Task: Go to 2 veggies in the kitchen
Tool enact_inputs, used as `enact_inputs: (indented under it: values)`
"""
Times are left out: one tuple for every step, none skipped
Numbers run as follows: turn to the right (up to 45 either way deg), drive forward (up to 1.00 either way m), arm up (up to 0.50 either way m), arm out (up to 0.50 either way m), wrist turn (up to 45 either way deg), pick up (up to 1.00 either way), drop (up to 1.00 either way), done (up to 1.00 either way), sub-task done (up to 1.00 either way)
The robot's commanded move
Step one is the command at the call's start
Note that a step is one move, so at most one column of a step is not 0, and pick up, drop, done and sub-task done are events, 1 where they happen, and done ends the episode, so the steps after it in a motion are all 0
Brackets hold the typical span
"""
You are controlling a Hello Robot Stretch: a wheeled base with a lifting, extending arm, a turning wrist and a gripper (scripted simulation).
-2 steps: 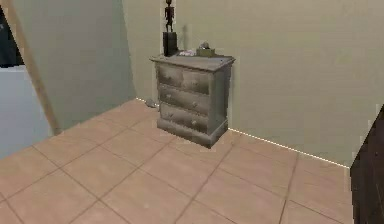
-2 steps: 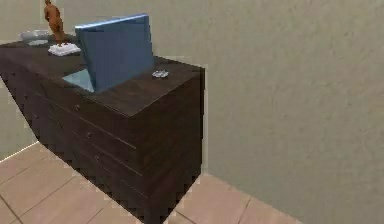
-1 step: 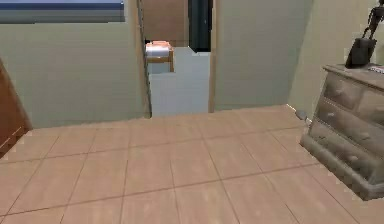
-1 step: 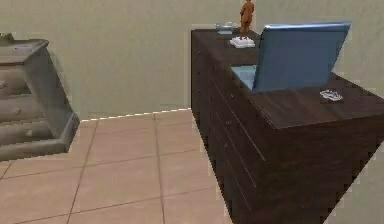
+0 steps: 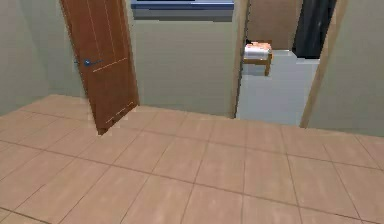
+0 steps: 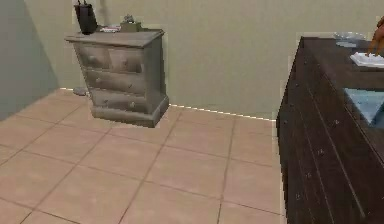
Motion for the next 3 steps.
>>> enact_inputs:
  values:
    - [0.0, 1.0, 0.0, 0.0, 0.0, 0.0, 0.0, 0.0, 0.0]
    - [-24.0, 0.0, 0.0, 0.0, 0.0, 0.0, 0.0, 0.0, 0.0]
    - [0.0, 0.05, 0.0, 0.0, 0.0, 0.0, 0.0, 0.0, 0.0]
